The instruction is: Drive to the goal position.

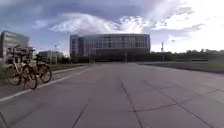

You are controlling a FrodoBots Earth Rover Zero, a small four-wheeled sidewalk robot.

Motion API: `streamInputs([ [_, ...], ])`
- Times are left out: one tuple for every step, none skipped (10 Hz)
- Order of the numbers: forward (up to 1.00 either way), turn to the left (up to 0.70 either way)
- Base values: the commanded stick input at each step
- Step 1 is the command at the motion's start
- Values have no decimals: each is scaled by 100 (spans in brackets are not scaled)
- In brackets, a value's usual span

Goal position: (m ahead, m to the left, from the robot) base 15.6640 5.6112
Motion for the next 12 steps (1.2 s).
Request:
streamInputs([
  [70, -14],
  [70, -14],
  [70, -14],
  [70, -14],
  [70, -14],
  [70, -14],
  [70, -14],
  [70, -8],
  [70, 0],
  [70, 0],
  [70, 0],
  [70, 0],
])
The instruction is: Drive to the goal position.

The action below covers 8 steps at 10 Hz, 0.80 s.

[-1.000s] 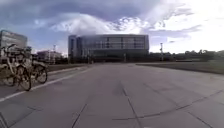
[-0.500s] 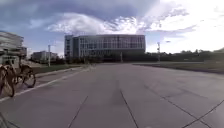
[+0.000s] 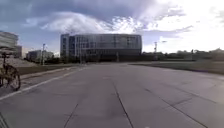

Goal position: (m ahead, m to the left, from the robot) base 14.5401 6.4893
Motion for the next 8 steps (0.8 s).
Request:
streamInputs([
  [70, 0],
  [70, 0],
  [70, 0],
  [70, 0],
  [70, 0],
  [70, 0],
  [70, 0],
  [70, 0],
])
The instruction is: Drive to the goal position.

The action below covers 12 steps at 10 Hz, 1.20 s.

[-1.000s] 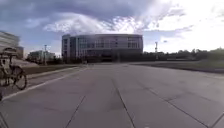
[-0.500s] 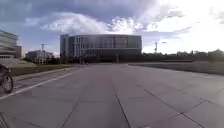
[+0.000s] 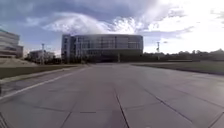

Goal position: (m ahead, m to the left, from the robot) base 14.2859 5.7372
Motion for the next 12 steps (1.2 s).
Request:
streamInputs([
  [70, 0],
  [70, 0],
  [70, 0],
  [70, 0],
  [70, 0],
  [70, 0],
  [70, 0],
  [70, 0],
  [70, 0],
  [70, 0],
  [70, 0],
  [70, 0],
])
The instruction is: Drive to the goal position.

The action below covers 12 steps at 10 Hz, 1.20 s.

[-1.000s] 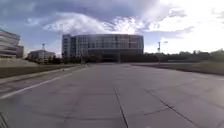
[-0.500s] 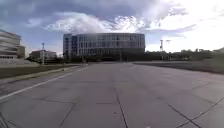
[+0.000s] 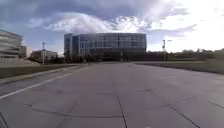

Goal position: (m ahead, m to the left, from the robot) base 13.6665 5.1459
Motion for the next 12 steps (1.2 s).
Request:
streamInputs([
  [70, 0],
  [70, 0],
  [70, 0],
  [70, 0],
  [70, 0],
  [70, 0],
  [70, 0],
  [70, 0],
  [70, 0],
  [70, 0],
  [70, 0],
  [70, 0],
])
